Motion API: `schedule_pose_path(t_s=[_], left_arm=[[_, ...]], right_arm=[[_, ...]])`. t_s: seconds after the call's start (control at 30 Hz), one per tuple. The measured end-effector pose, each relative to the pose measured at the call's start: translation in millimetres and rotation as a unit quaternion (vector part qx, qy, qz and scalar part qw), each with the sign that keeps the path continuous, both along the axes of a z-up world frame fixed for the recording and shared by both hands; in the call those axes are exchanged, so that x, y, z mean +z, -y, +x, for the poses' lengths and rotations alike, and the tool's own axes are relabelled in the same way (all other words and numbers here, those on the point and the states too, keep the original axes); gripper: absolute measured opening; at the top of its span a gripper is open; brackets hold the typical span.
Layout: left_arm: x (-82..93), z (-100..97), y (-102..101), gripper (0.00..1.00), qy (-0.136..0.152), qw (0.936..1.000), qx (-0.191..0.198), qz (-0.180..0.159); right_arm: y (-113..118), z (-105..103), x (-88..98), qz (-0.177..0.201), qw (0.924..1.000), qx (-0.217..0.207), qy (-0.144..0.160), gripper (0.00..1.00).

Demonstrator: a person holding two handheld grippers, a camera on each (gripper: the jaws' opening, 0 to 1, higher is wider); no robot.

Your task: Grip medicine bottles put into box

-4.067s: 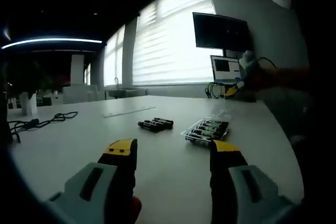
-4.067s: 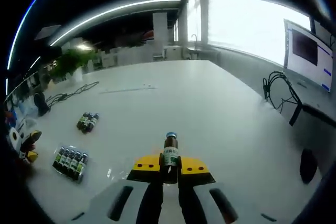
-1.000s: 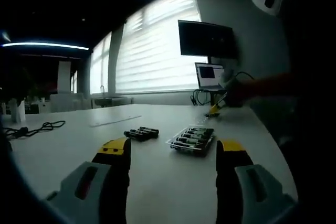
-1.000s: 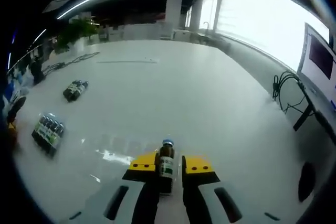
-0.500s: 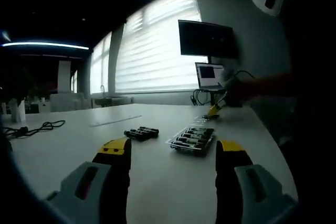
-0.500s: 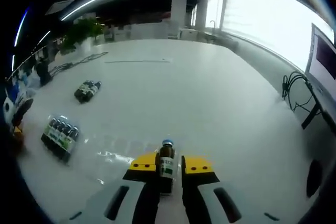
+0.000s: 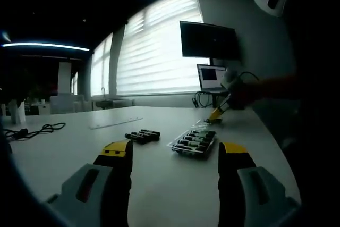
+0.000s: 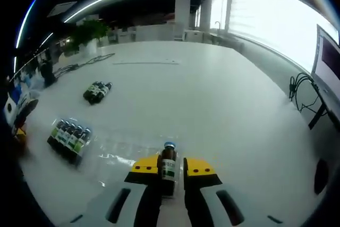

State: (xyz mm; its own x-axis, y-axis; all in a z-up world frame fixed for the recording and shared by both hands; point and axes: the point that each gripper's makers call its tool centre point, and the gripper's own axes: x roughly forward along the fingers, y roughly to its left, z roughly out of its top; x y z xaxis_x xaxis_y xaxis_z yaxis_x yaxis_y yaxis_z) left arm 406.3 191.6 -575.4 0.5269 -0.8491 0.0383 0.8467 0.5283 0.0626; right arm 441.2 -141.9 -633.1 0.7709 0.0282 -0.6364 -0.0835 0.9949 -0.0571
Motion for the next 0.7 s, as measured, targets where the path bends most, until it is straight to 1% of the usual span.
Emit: schedule_pose_path(t_s=[0.07,0.1,0.13,0.2,0.33,0.43,0.5,0.7], left_arm=[[0.1,0.3,0,0.58,0.0,1.0,0.001,0.0],[0.1,0.4,-1,0.58,0.0,1.0,0.002,0.0],[-0.1,0.5,-1,0.58,0.0,1.0,0.002,0.0],[-0.5,0.3,0,0.58,0.0,1.0,0.001,0.001],[-1.0,1.0,0,0.58,-0.002,1.0,0.002,0.001],[-0.3,1.9,-1,0.58,0.0,1.0,0.005,-0.001],[-0.1,2.1,-2,0.58,0.001,1.0,0.006,-0.001],[0.7,1.5,-2,0.57,0.001,1.0,0.006,-0.003]], right_arm=[[-3,4,9.1,0.015,0.9997,-0.002,0.02,0.18],[-3,6,14.6,0.026,0.9993,-0.007,0.027,0.18],[-2,6,19.7,0.024,0.9992,-0.012,0.03,0.18],[-6,11,32.5,0.023,0.9984,-0.012,0.05,0.17],[-30,23,47.6,0.045,0.9967,0.006,0.067,0.16],[-48,32,51.9,0.05,0.9962,0.016,0.068,0.15],[-61,38,55.6,0.069,0.9946,0.02,0.075,0.15],[-89,52,54.5,0.087,0.993,0.031,0.074,0.14]])
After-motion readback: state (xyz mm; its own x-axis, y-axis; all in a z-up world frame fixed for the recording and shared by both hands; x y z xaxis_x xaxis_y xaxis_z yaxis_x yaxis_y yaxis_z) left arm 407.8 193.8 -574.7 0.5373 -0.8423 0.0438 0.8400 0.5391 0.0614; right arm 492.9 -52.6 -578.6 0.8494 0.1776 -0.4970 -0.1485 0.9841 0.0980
